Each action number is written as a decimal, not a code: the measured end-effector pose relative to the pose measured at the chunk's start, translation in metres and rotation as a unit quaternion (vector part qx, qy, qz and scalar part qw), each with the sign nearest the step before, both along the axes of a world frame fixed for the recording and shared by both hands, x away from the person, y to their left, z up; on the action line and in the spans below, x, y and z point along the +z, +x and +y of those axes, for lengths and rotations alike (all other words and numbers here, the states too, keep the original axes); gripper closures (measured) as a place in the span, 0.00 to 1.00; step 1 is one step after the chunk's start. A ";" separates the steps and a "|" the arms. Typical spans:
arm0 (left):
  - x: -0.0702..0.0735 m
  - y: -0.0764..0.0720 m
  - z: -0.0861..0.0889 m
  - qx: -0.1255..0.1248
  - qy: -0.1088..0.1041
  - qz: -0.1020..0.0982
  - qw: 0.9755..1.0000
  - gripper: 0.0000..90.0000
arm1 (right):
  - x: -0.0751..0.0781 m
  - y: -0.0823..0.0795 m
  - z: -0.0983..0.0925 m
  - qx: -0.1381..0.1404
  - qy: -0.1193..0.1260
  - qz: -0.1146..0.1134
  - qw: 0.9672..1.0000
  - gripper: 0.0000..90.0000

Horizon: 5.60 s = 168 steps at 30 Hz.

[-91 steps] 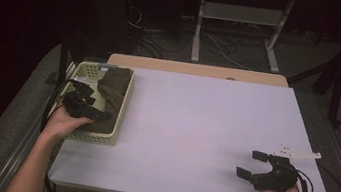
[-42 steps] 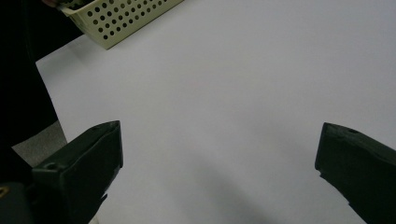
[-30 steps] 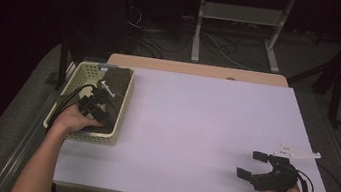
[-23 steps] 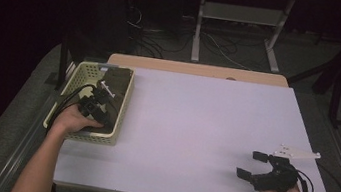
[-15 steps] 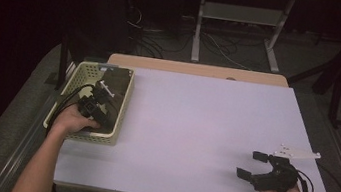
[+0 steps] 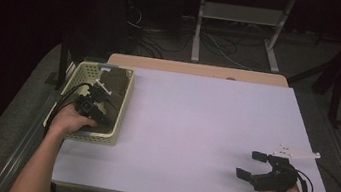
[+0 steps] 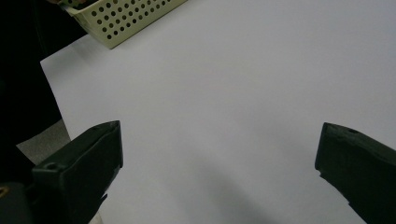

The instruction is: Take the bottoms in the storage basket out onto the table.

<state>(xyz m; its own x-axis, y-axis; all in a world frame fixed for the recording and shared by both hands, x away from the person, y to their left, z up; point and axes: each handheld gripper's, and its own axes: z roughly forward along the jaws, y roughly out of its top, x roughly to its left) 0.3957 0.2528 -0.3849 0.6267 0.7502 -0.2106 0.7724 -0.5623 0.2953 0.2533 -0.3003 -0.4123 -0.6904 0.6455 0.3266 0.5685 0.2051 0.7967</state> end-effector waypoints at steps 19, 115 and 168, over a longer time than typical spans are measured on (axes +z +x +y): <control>0.033 -0.007 0.015 -0.004 -0.041 -0.037 0.998 0.79 | 0.000 0.001 -0.001 0.000 0.002 0.000 1.000 0.01; 0.239 -0.001 -0.002 -0.044 -0.047 -0.206 0.977 0.82 | 0.004 0.001 -0.003 -0.010 0.008 -0.020 1.000 0.01; 0.269 0.017 -0.119 -0.157 -0.086 -0.231 0.956 0.82 | 0.008 -0.001 -0.007 -0.017 0.016 -0.029 0.999 0.01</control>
<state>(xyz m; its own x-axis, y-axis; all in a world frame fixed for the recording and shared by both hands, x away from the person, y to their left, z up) 0.4124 0.1337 -0.1159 0.8716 0.4886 0.0406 0.3377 -0.6583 0.6728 0.2522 -0.3069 -0.4047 -0.6870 0.6582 0.3078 0.5275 0.1605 0.8343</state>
